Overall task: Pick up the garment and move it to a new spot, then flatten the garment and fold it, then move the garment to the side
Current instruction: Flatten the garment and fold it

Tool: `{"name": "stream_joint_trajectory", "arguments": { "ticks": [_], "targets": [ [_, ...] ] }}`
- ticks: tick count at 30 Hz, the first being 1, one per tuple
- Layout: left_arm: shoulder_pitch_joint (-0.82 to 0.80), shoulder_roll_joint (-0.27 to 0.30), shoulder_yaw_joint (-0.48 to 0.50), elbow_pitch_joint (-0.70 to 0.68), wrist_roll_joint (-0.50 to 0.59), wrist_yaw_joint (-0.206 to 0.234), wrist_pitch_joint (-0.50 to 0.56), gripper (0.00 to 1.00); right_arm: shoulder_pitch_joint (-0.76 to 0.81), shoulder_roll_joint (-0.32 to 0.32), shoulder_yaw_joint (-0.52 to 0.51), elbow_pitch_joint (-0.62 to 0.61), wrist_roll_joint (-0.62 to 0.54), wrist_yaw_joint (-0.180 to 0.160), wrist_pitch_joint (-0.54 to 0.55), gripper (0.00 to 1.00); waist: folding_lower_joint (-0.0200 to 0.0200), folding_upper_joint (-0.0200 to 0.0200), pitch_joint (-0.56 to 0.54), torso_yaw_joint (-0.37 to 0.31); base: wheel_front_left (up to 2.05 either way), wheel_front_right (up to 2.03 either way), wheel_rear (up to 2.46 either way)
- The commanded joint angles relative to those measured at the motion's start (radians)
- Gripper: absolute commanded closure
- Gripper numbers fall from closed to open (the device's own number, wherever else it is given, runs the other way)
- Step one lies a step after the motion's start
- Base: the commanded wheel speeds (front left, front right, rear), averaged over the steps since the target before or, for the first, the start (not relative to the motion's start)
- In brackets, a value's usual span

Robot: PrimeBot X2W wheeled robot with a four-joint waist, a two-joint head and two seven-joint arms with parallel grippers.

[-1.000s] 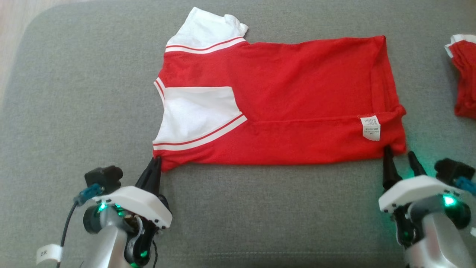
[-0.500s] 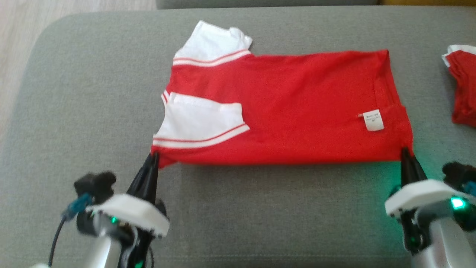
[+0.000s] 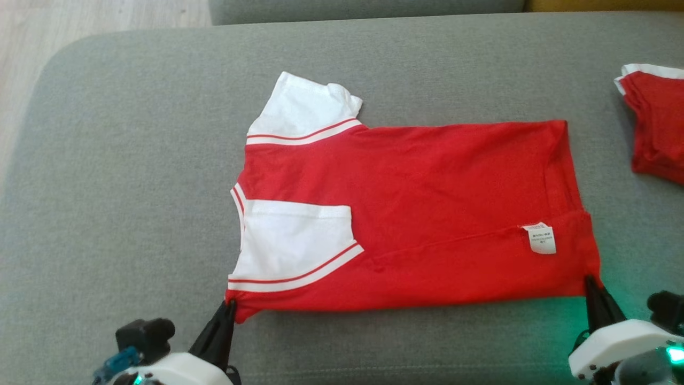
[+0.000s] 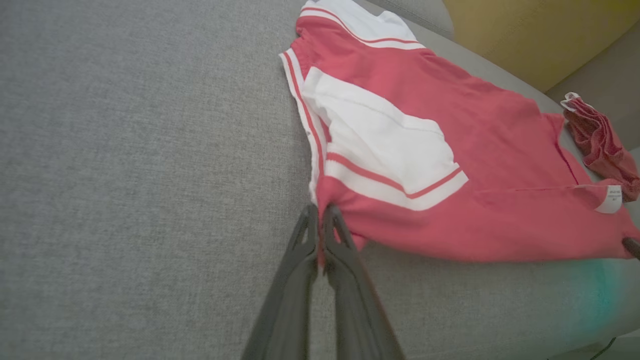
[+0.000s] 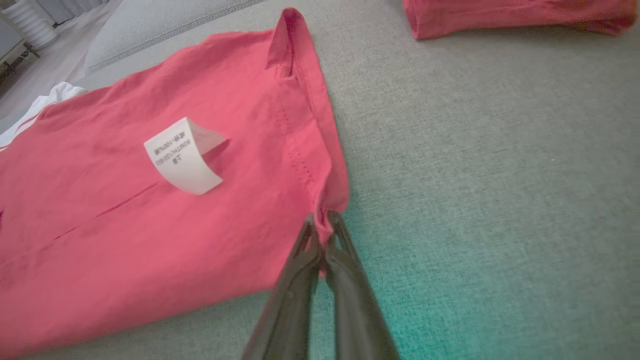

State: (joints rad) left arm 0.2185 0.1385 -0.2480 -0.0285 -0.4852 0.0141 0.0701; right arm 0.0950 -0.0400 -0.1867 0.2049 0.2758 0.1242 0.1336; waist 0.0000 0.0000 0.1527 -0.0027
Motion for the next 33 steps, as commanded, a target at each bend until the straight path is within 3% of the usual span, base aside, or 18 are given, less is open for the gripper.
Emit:
{"name": "stream_joint_trajectory", "arguments": {
  "ticks": [1,5,10,19,26,33],
  "targets": [
    [-0.037,0.011,0.033,-0.037,0.005,0.008,0.0,0.0,-0.008,-0.01,0.013,-0.044,0.005,0.007,-0.003,0.0,0.0,0.0,-0.001,-0.01,0.0,0.0,0.0],
    [-0.073,0.04,0.045,-0.043,0.02,0.007,0.007,0.0,-0.009,-0.01,0.009,-0.069,0.001,0.007,-0.008,0.0,0.0,0.0,0.007,-0.024,0.0,0.0,0.0],
    [-0.211,0.129,0.067,-0.074,0.055,-0.015,0.069,0.0,-0.04,-0.01,-0.001,-0.132,-0.025,0.007,-0.021,0.0,0.0,0.0,0.039,-0.052,0.0,0.0,0.0],
    [-0.712,0.293,0.048,0.031,0.036,-0.12,0.325,0.0,-0.209,-0.01,0.101,-0.269,-0.068,0.007,0.0,0.0,0.0,0.0,0.199,-0.11,0.0,0.0,0.0],
    [-1.06,0.337,-0.014,0.19,-0.01,-0.14,0.508,0.0,-0.369,-0.016,0.217,-0.274,-0.073,0.007,-0.004,0.0,0.0,0.0,0.343,-0.158,0.0,0.0,0.0],
    [-1.204,0.359,-0.056,0.337,-0.018,-0.143,0.586,0.0,-0.474,-0.028,0.301,-0.255,-0.067,0.007,-0.03,0.0,0.0,0.0,0.428,-0.208,0.0,0.0,0.0]
  ]
}}
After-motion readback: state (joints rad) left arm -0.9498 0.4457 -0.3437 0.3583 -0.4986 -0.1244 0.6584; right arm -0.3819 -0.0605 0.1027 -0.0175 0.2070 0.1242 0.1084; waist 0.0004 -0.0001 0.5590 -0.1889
